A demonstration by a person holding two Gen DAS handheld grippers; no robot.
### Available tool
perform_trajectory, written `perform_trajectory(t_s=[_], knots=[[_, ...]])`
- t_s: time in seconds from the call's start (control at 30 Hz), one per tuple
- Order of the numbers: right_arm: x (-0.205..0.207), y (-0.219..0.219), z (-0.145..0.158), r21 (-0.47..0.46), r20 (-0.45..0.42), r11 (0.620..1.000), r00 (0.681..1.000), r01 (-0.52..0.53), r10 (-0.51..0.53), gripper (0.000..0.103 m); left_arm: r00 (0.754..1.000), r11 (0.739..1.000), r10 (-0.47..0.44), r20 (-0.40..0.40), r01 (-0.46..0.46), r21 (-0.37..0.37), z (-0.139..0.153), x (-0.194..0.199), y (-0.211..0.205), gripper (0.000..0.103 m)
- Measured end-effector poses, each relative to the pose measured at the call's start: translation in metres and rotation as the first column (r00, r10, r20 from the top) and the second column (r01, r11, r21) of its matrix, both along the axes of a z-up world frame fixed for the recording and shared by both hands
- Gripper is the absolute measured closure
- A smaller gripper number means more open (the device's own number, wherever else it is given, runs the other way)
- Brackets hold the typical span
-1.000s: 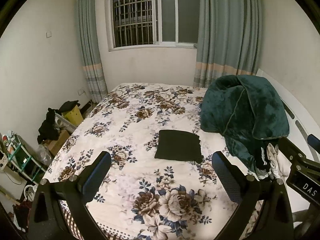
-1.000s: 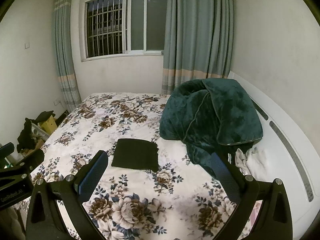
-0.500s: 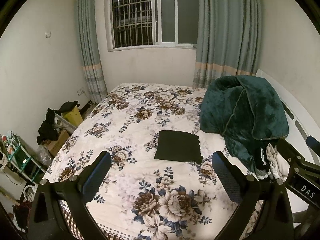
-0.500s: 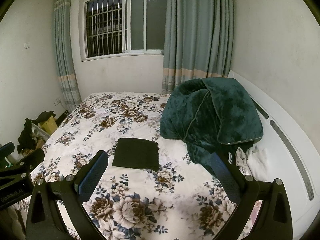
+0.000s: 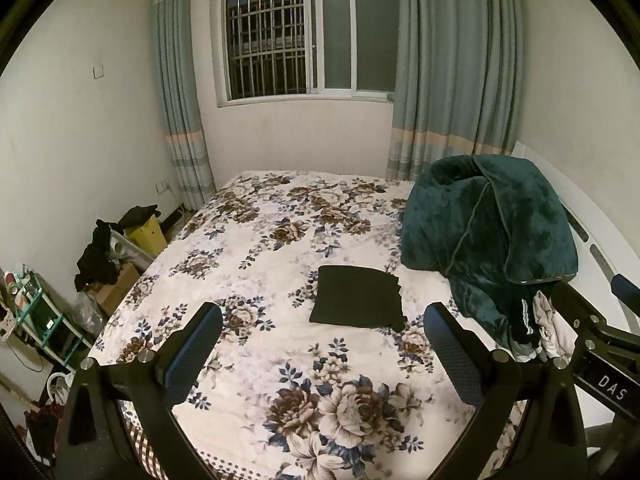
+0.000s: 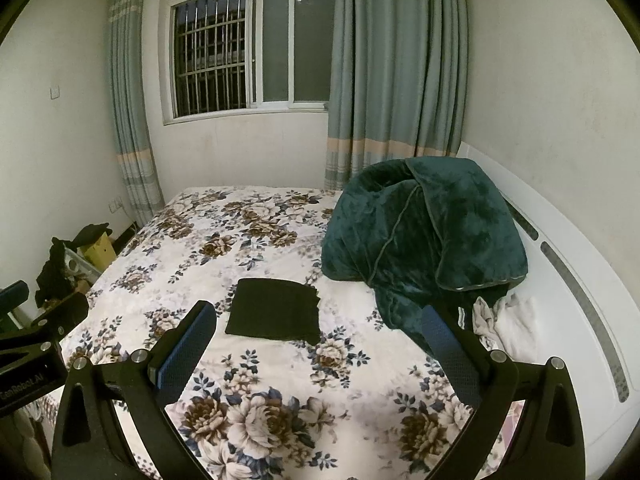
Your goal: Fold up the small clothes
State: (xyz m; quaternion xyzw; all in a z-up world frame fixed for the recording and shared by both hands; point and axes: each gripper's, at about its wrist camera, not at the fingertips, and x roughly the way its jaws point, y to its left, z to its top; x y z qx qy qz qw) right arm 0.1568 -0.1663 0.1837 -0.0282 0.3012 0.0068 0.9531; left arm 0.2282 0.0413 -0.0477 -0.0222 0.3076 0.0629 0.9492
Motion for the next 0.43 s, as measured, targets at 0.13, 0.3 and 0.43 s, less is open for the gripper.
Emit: perform_trajectory(t_s=[0.13, 0.3, 0.43], knots=[[-0.0012, 0.0006, 0.0001, -0.001, 0.001, 1.0, 1.0, 0.001, -0.001, 0.0, 1.0, 1.0, 0.001, 0.0, -0.001, 0.003, -0.0001, -0.0001, -0.0001, 0.0], [-0.0032, 0.0002, -0.001, -0.001, 0.001, 1.0, 1.0, 0.004, -0.004, 0.0, 1.0, 1.0, 0.003, 0.004, -0.003, 0.003, -0.0001, -0.0006, -0.0001, 0.0], [-0.0041, 0.0003, -0.0018, 0.0, 0.001, 1.0, 1.0, 0.006, -0.006, 0.0, 1.0, 1.0, 0.0, 0.015, 0.0, 0.008, 0.0047, 0.0027, 0.0013, 0.0]])
